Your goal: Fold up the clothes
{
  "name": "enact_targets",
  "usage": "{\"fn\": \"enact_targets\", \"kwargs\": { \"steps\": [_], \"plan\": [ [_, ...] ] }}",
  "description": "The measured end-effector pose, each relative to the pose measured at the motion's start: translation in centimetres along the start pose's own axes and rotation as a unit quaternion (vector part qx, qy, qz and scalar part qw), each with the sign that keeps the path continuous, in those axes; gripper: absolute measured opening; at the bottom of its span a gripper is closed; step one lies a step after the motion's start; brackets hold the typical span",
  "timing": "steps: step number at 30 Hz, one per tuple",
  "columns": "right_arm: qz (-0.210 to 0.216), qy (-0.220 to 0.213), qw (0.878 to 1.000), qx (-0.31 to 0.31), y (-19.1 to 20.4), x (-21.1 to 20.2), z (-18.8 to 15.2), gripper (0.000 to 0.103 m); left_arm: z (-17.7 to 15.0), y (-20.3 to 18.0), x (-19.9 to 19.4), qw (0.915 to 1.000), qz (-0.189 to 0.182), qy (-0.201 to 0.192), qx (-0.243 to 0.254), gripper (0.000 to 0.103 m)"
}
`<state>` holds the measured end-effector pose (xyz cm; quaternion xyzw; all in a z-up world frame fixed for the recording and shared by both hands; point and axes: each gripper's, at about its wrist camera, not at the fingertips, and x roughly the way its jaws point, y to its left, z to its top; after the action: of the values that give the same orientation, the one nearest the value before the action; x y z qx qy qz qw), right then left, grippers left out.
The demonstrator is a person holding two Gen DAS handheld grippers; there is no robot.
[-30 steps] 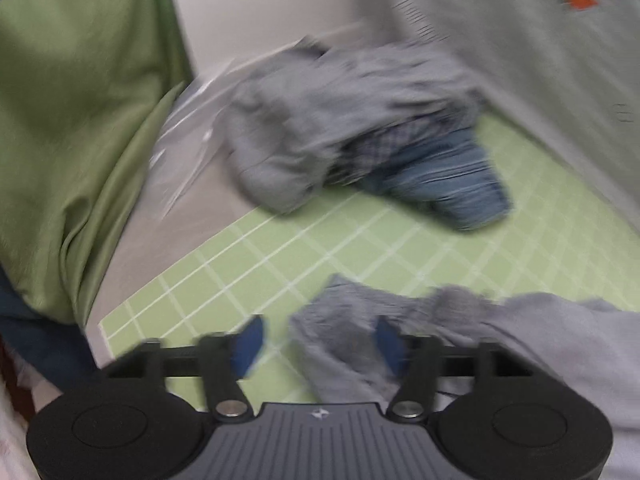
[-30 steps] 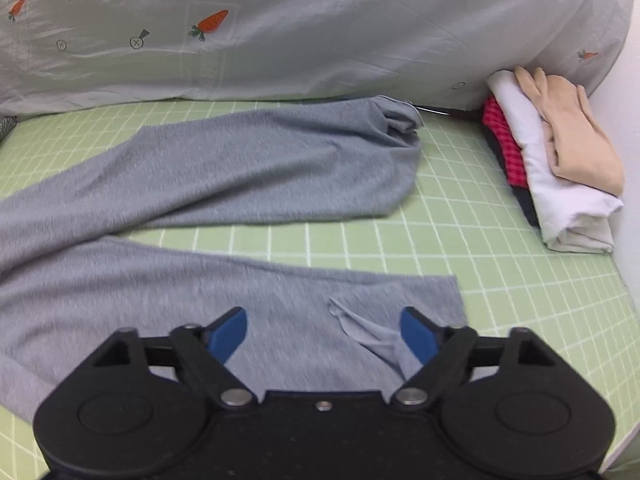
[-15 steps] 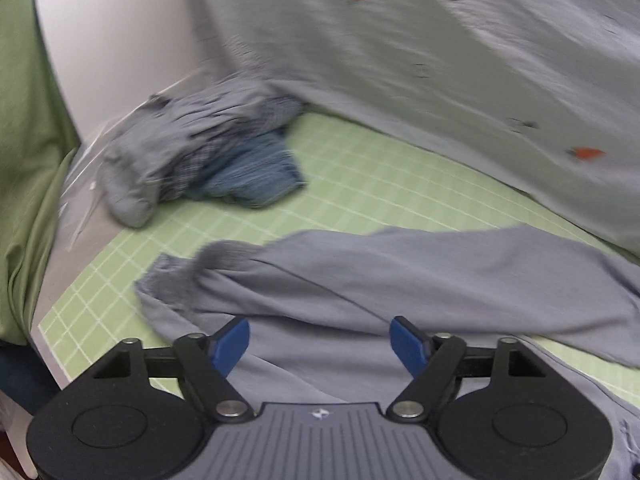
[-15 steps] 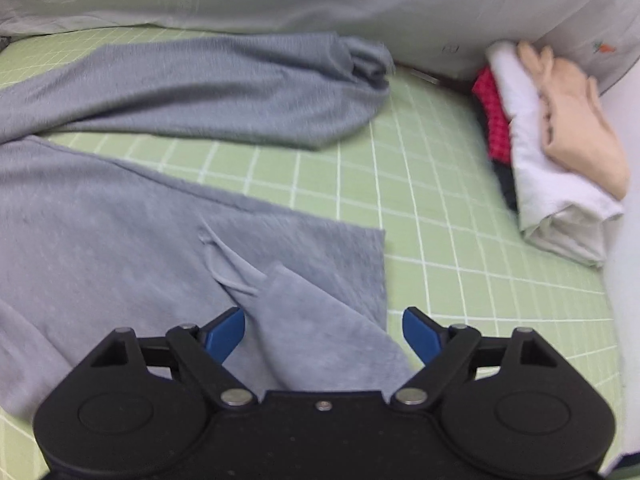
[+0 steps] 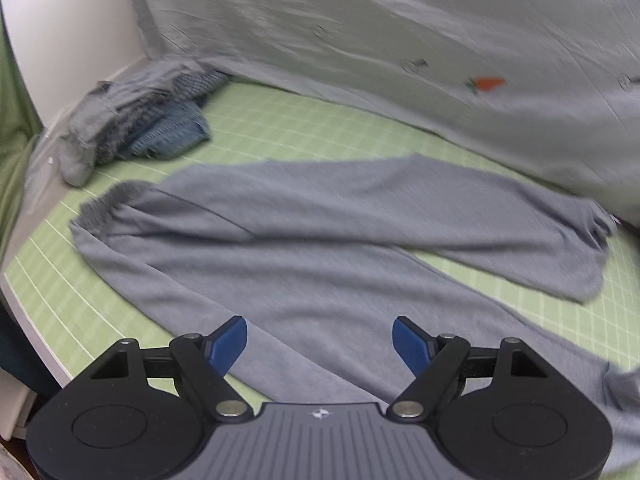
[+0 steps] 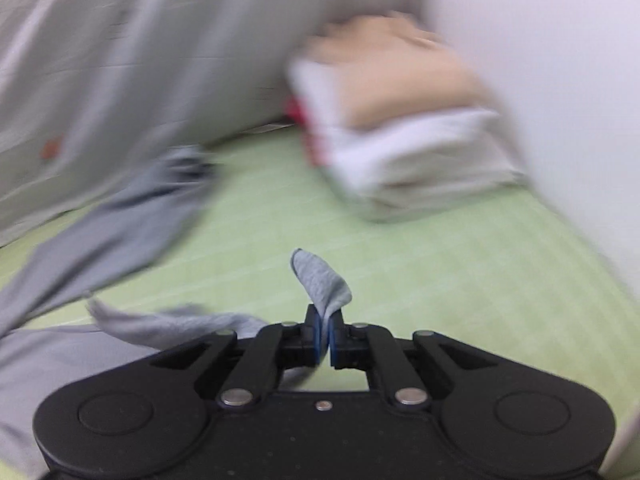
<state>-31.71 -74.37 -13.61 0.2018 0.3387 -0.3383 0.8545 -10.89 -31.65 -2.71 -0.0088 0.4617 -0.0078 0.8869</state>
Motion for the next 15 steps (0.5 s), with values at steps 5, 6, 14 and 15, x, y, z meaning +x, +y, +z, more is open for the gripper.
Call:
{"fn": "enact_targets", "kwargs": {
  "steps": [5, 6, 14, 15],
  "plan": [
    [-0.032, 0.02, 0.999, 0.008, -3.1, -0.2, -0.7, 0.048, -1.4, -2.0, -0.3, 0.9998, -0.003, 0.015, 0.009, 0.081],
    [-0.032, 0.02, 0.999, 0.005, -3.2, -0.3, -0.9, 0.056, -1.5, -2.3, -0.3, 0.9998, -0.004, 0.018, 0.012, 0.081],
    [0.028, 0.028, 0.997, -0.067, 0.2, 1.2, -0.9, 0.076, -1.0, -4.0, -0.2, 0.9989, -0.008, 0.017, 0.042, 0.085],
    [0.037, 0.029, 0.996, -0.07, 0.7, 1.4, -0.7, 0.077, -0.8, -4.2, -0.2, 0.9989, -0.009, 0.016, 0.044, 0.085]
  ]
}}
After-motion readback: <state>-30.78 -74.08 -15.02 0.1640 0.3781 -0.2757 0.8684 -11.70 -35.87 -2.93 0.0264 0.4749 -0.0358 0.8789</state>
